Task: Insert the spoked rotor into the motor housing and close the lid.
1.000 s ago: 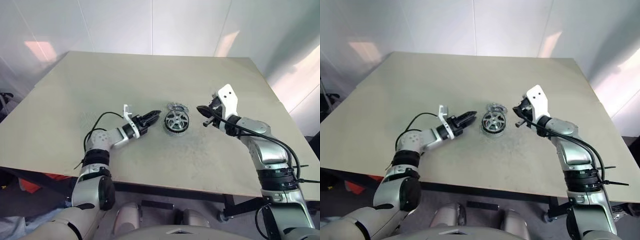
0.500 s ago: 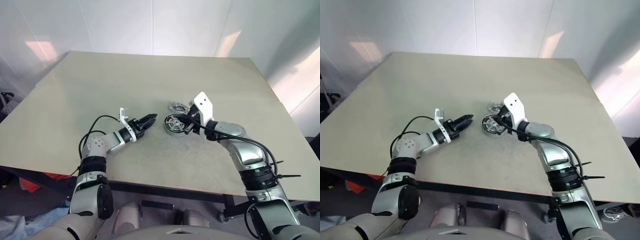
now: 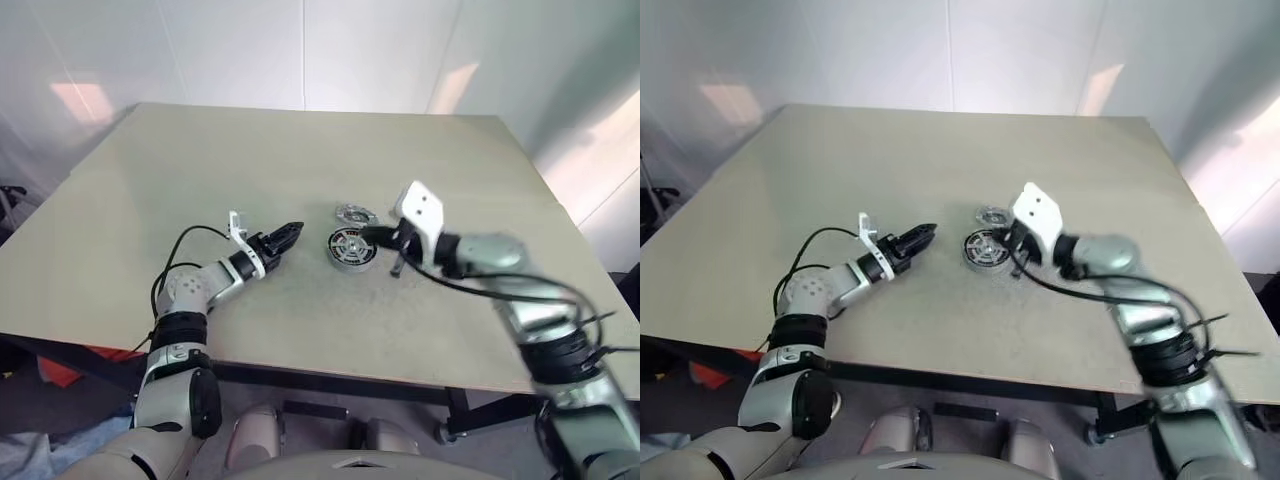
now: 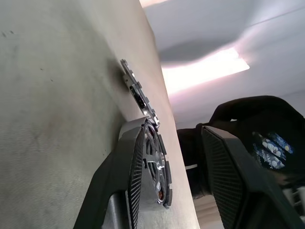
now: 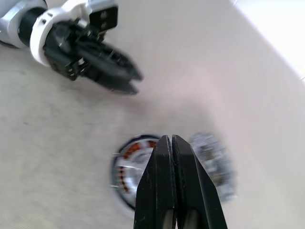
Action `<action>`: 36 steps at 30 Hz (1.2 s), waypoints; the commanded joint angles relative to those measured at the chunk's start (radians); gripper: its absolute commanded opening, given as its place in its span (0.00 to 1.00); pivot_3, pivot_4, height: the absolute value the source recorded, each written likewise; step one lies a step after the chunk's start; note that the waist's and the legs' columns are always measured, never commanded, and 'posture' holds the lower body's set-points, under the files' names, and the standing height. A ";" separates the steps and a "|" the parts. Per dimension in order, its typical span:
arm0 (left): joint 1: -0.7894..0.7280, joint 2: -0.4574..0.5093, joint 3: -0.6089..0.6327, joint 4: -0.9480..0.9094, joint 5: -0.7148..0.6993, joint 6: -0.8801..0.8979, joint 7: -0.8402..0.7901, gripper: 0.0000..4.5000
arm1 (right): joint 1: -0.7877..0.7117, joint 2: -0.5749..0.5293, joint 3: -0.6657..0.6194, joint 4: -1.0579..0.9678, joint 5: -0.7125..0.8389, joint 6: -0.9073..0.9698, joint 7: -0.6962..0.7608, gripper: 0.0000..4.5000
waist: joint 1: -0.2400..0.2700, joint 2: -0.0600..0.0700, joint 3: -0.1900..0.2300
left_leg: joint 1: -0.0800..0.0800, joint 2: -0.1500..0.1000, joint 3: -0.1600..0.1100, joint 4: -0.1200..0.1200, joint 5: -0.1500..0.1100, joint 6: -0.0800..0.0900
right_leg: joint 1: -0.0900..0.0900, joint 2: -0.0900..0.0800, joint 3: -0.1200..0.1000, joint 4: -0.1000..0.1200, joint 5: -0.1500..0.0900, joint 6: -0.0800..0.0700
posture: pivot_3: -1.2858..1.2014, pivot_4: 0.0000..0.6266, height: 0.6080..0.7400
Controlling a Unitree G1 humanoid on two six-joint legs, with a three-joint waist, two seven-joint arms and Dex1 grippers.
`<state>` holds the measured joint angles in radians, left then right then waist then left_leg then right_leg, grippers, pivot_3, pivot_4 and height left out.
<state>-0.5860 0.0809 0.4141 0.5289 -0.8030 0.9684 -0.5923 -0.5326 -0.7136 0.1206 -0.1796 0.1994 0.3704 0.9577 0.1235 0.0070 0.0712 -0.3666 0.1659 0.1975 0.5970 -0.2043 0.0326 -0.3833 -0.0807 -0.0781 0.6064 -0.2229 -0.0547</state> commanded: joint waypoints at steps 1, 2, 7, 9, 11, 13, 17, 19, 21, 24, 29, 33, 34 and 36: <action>-0.023 0.008 -0.018 0.002 0.007 -0.037 -0.028 0.45 | -0.068 -0.074 0.044 0.081 -0.038 -0.145 0.158 0.00 | 0.001 0.000 0.000 | 0.000 0.000 0.000 0.000 0.000 0.000 | 0.000 0.000 0.000 0.000 0.000 0.000 | 0.52 0.00 1.00; -0.024 0.006 -0.021 0.005 0.010 -0.047 -0.029 0.45 | -0.096 -0.099 0.088 0.150 -0.089 -0.227 0.207 0.00 | 0.000 0.000 0.000 | 0.000 0.001 0.000 0.000 0.000 0.000 | 0.000 0.000 0.000 0.000 0.000 -0.001 | 0.52 0.00 1.00; -0.010 -0.009 0.007 0.009 -0.006 -0.084 -0.003 0.46 | -0.249 -0.104 0.286 0.548 -0.397 -0.673 0.204 0.35 | -0.002 0.000 0.000 | -0.003 0.000 0.000 0.002 -0.001 0.002 | -0.001 0.000 0.000 0.000 0.003 -0.005 | 0.52 0.00 1.00; 0.007 -0.014 0.018 -0.008 -0.015 -0.086 0.006 0.46 | -0.298 -0.076 0.325 0.658 -0.456 -0.767 0.188 0.35 | -0.006 0.000 0.000 | -0.005 0.000 0.000 0.003 -0.001 0.002 | -0.004 0.000 0.000 0.002 0.003 -0.005 | 0.52 0.00 1.00; 0.036 -0.022 0.021 -0.039 -0.022 -0.081 0.015 0.46 | -0.344 -0.045 0.358 0.762 -0.515 -0.848 0.160 0.35 | -0.014 0.000 0.000 | -0.008 0.000 0.000 0.003 0.001 0.005 | -0.006 0.000 -0.001 0.002 0.003 -0.006 | 0.52 0.00 1.00; 0.064 -0.031 0.022 -0.070 -0.027 -0.077 0.026 0.46 | -0.382 -0.022 0.382 0.846 -0.566 -0.921 0.127 0.35 | -0.022 0.000 0.000 | -0.010 0.001 0.000 0.004 0.001 0.006 | -0.008 0.000 -0.001 0.003 0.003 -0.006 | 0.52 0.00 1.00; 0.092 -0.042 0.029 -0.099 -0.036 -0.084 0.051 0.46 | -0.435 0.018 0.405 0.953 -0.624 -1.016 0.085 0.35 | -0.028 0.000 0.000 | -0.018 0.002 0.000 0.012 -0.002 0.010 | -0.013 0.000 -0.002 0.005 0.003 -0.006 | 0.52 0.00 1.00; 0.095 -0.044 0.029 -0.105 -0.038 -0.087 0.057 0.46 | -0.456 0.042 0.412 0.994 -0.648 -1.039 0.064 0.35 | -0.030 0.000 0.000 | -0.020 0.003 0.001 0.016 -0.002 0.011 | -0.014 0.000 -0.002 0.007 0.003 -0.006 | 0.52 0.00 1.00; 0.096 -0.045 0.030 -0.108 -0.041 -0.089 0.062 0.46 | -0.467 0.064 0.417 1.028 -0.668 -1.057 0.043 0.35 | -0.030 0.000 0.000 | -0.019 0.003 0.001 0.018 -0.003 0.011 | -0.013 -0.001 -0.002 0.009 0.003 -0.006 | 0.52 0.00 1.00; 0.097 -0.044 0.028 -0.108 -0.042 -0.094 0.065 0.46 | -0.478 0.086 0.415 1.058 -0.681 -1.067 0.024 0.35 | -0.031 0.000 0.000 | -0.016 0.003 0.001 0.018 -0.002 0.010 | -0.012 0.000 -0.001 0.012 0.003 -0.007 | 0.52 0.00 1.00; 0.103 -0.039 0.022 -0.113 -0.045 -0.091 0.068 0.46 | -0.493 0.100 0.406 1.071 -0.692 -1.072 0.006 0.35 | -0.031 0.000 0.000 | -0.015 0.003 0.001 0.018 -0.002 0.009 | -0.011 0.000 -0.001 0.013 0.003 -0.007 | 0.52 0.00 1.00; 0.102 -0.038 0.017 -0.108 -0.044 -0.093 0.070 0.46 | -0.497 0.108 0.411 1.073 -0.705 -1.078 -0.005 0.35 | -0.031 0.000 0.000 | -0.015 0.003 0.001 0.018 -0.002 0.009 | -0.012 0.000 -0.001 0.013 0.003 -0.007 | 0.52 0.00 1.00; 0.100 -0.037 0.015 -0.106 -0.043 -0.094 0.070 0.46 | -0.497 0.111 0.411 1.071 -0.706 -1.079 -0.006 0.35 | -0.031 0.000 0.000 | -0.015 0.003 0.001 0.018 -0.002 0.009 | -0.012 0.000 -0.001 0.013 0.003 -0.007 | 0.52 0.00 1.00; 0.101 -0.036 0.014 -0.107 -0.042 -0.093 0.070 0.46 | -0.499 0.118 0.407 1.066 -0.705 -1.077 -0.011 0.35 | -0.031 0.000 0.000 | -0.015 0.003 0.001 0.018 -0.002 0.009 | -0.012 0.000 -0.001 0.013 0.003 -0.007 | 0.52 0.00 1.00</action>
<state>-0.4834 0.0358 0.4280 0.4519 -0.8307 0.8821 -0.5188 -0.9971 -0.5975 0.5432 0.9026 -0.5111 -0.6936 0.9574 0.0921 0.0068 0.0713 -0.3817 0.1692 0.1981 0.6151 -0.2059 0.0420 -0.3951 -0.0809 -0.0793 0.6194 -0.2196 -0.0618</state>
